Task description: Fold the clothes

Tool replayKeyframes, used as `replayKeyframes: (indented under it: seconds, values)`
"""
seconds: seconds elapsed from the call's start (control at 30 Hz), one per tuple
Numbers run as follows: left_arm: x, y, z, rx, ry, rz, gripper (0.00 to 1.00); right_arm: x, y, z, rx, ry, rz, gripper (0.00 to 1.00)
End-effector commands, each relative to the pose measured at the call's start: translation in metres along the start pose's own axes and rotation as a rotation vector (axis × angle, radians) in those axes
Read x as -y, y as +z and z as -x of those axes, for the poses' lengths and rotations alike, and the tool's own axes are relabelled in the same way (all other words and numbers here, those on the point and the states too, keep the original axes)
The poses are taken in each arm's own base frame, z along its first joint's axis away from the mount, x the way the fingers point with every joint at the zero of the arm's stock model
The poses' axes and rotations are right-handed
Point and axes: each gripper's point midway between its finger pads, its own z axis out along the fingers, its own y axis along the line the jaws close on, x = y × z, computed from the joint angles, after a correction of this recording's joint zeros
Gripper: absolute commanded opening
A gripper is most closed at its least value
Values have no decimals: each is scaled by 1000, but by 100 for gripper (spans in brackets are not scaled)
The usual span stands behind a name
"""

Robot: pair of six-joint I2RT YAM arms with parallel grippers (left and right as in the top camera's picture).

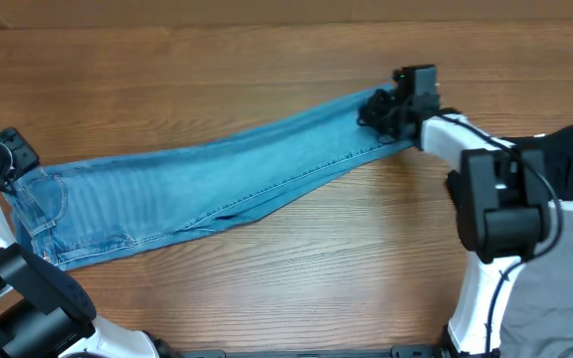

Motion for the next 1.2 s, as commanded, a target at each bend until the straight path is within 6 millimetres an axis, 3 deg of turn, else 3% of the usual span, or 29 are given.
replayKeyframes:
  seconds: [0.0,0.1,0.2,0.27,0.33,0.37,0.5,0.63,0.7,0.77,0.87,0.97,1.07,1.1,1.17]
  values:
    - [10,-3,-13,-64,2,-56,47,-29,2,9,39,17,75,5]
    - [13,-4,-26,-118,0,-71,45,-39,-21,29,48,-73,101,11]
    - [26,-1,-41,-171,26,-106,38,-38,-83,57,35,-181,46,28]
    - [29,6,-54,-205,43,-105,31,-22,-112,68,39,-194,-31,34]
    - [30,24,-80,-265,41,-102,28,19,-143,77,37,-175,-168,52]
    - [28,35,-96,-299,21,-92,31,43,-153,79,25,-143,-229,55]
    - [22,63,-141,-380,-46,-72,37,96,-160,80,6,-55,-304,60]
    - [18,82,-175,-422,-63,-63,47,147,-129,70,-55,-93,-340,68]
    - [18,83,-177,-426,-74,-64,47,160,-113,63,-77,-83,-337,70]
    - [19,83,-177,-426,-74,-68,48,155,-96,56,-99,-84,-264,71]
    - [19,84,-176,-418,-74,-69,49,134,-83,48,-127,-95,-156,65]
    - [20,86,-170,-392,-70,-73,49,120,-73,38,-151,-123,-140,53]
    - [21,89,-159,-350,-67,-82,45,117,-71,35,-159,-119,-142,22]
    - [23,88,-154,-340,-59,-92,43,120,-72,33,-164,-106,-159,7]
    - [27,86,-148,-327,-35,-114,40,142,-81,32,-160,-20,-269,4]
